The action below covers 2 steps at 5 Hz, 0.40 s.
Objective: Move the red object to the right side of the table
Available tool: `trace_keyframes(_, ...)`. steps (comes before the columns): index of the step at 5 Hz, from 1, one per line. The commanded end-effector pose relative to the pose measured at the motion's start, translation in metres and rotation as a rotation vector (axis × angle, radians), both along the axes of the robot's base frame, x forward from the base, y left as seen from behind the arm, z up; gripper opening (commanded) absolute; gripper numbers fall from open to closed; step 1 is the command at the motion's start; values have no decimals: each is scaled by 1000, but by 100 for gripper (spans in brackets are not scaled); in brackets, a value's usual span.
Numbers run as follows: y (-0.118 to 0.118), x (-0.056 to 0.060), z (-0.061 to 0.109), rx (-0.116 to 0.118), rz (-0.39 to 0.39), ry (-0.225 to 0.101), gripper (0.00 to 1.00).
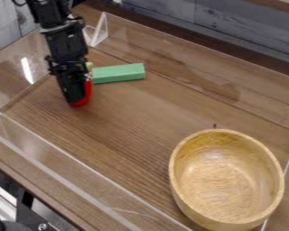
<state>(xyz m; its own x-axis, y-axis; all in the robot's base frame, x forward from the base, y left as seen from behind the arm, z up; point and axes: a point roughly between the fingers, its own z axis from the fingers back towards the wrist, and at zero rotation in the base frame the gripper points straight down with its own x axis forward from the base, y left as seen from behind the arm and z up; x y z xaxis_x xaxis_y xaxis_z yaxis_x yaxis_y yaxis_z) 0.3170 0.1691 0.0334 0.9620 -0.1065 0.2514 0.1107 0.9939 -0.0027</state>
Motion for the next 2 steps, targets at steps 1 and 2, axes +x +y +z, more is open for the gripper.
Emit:
trace_keyframes(1, -10, 21, 31, 42, -12, -73, 0)
trace_keyframes(2, -32, 35, 47, 46, -24, -99, 0)
